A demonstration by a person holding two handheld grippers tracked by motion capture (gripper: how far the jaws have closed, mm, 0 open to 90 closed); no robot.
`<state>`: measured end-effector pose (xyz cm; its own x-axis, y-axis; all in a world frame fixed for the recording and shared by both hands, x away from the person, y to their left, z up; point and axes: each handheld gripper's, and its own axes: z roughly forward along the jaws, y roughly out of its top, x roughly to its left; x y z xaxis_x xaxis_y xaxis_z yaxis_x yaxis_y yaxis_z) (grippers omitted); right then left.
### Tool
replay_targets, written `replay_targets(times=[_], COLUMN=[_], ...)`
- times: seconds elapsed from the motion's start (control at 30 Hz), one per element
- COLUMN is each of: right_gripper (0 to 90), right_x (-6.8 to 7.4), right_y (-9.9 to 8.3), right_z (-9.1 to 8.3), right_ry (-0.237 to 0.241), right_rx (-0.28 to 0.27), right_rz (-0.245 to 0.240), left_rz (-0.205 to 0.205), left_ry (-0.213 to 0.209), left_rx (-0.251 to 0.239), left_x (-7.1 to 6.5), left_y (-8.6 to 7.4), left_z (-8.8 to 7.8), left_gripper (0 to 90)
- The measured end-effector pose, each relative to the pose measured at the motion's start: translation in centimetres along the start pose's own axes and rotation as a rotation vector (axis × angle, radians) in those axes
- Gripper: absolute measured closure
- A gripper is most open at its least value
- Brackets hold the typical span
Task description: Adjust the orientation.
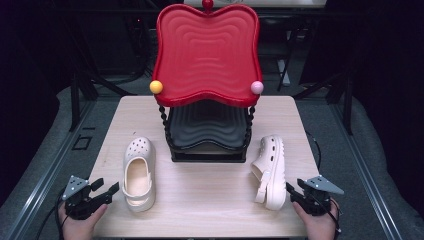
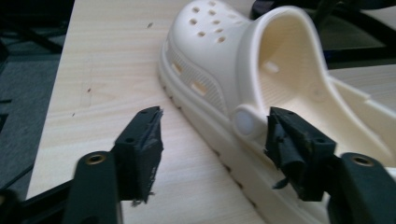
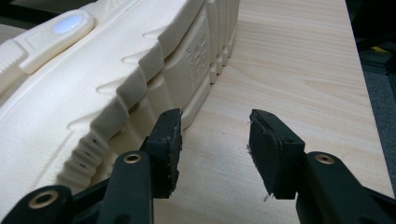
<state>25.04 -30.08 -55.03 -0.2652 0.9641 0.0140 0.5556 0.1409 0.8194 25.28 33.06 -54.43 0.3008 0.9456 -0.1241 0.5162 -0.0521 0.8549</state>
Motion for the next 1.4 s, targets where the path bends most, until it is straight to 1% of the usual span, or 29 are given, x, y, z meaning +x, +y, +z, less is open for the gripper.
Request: replay_targets(times=[0.03,0.07,0.1,0.13,0.17,0.2,0.23,0.33,0.37,0.4,0.43,0.47,0.5,0.57,0.6,0.63,0.67,0.77,0.83,0.87,0.93,0.97,1.0,1.03,1.07,1.13,1.2,1.33,1.4], right_gripper=[53.6,53.6,53.2,53.2,53.2,53.2,53.1,53.0,53.0,52.9,52.7,52.7,52.7,52.7,52.7,52.7,52.7,52.7,52.7,52.7,52.7,52.7,52.7,52.6,52.6,52.5,52.5,52.5,52.5], right_x=[0.0,0.0,-0.1,-0.1,-0.1,-0.1,-0.2,-0.2,-0.2,-0.2,-0.2,-0.2,-0.2,-0.2,-0.2,-0.3,-0.3,-0.4,-0.4,-0.4,-0.4,-0.4,-0.4,-0.4,-0.4,-0.3,-0.4,-0.4,-0.4], right_y=[0.0,0.0,0.0,0.0,-0.1,-0.1,-0.1,-0.1,-0.1,-0.1,-0.1,-0.1,-0.1,-0.1,-0.1,-0.2,-0.2,-0.2,-0.2,-0.2,-0.2,-0.2,-0.2,-0.2,-0.2,-0.2,-0.2,-0.2,-0.2], right_z=[0.0,0.0,0.1,0.1,0.1,0.1,0.2,0.1,0.0,0.0,0.0,0.0,0.0,0.0,0.0,0.0,0.1,0.1,0.1,0.1,0.0,0.0,0.0,0.1,0.1,0.1,0.1,0.1,0.0], right_ry=[-0.001,-0.001,0.000,0.000,0.001,0.001,0.001,0.008,0.009,0.010,0.012,0.012,0.012,0.013,0.013,0.015,0.018,0.023,0.026,0.026,0.027,0.028,0.028,0.028,0.028,0.030,0.031,0.033,0.034], right_rx=[-0.001,-0.001,0.000,0.000,0.006,0.006,0.011,0.006,0.001,-0.001,-0.001,-0.001,0.000,-0.003,-0.003,-0.001,0.000,0.003,0.003,0.003,0.000,-0.001,-0.001,-0.001,-0.001,-0.001,0.000,-0.001,-0.002], right_rz=[0.001,0.001,0.009,0.009,0.017,0.017,0.018,0.022,0.023,0.024,0.024,0.024,0.025,0.030,0.030,0.033,0.036,0.038,0.042,0.042,0.042,0.040,0.040,0.041,0.041,0.040,0.041,0.042,0.044], left_rz=[0.019,0.019,0.043,0.043,0.071,0.071,0.095,0.102,0.140,0.140,0.180,0.180,0.218,0.268,0.268,0.315,0.315,0.379,0.421,0.421,0.463,0.516,0.516,0.569,0.569,0.652,0.694,0.739,0.742], left_ry=[-0.026,-0.026,-0.050,-0.050,-0.036,-0.036,-0.026,-0.026,-0.009,-0.009,0.004,0.004,0.016,0.044,0.044,0.084,0.084,0.131,0.135,0.135,0.136,0.156,0.156,0.170,0.170,0.196,0.211,0.230,0.222], left_rx=[0.003,0.003,0.015,0.015,-0.009,-0.009,-0.031,-0.020,0.007,0.007,0.031,0.031,0.062,0.098,0.098,0.125,0.125,0.152,0.154,0.154,0.170,0.176,0.176,0.203,0.203,0.219,0.234,0.240,0.242], left_x=[-0.3,-0.3,-0.7,-0.7,-1.2,-1.2,-1.5,-1.9,-2.3,-2.3,-2.6,-2.6,-2.9,-3.2,-3.2,-3.5,-3.5,-3.8,-4.2,-4.2,-4.6,-5.1,-5.1,-5.6,-5.6,-6.2,-6.6,-7.0,-7.0], left_y=[0.4,0.4,1.1,1.1,2.0,2.0,2.9,3.7,4.4,4.4,5.0,5.0,5.3,5.4,5.4,5.4,5.4,5.7,6.1,6.1,6.4,6.7,6.7,6.9,6.9,6.9,6.9,6.8,6.8], left_z=[-0.1,-0.1,-0.2,-0.2,-0.3,-0.3,-0.2,0.2,1.0,1.0,2.0,2.0,3.2,4.2,4.2,5.0,5.0,5.8,6.0,6.0,6.2,6.5,6.5,6.7,6.7,7.1,7.3,7.3,7.1], left_gripper=[38.8,41.3,42.2,42.2,42.3,42.6,42.6,47.3,49.5,49.6,50.2,54.7,55.8,58.1,58.2,58.9,60.5,62.0,65.5,66.8,68.3,71.1,72.2,72.9,73.6,76.4,79.9,82.4,82.8])
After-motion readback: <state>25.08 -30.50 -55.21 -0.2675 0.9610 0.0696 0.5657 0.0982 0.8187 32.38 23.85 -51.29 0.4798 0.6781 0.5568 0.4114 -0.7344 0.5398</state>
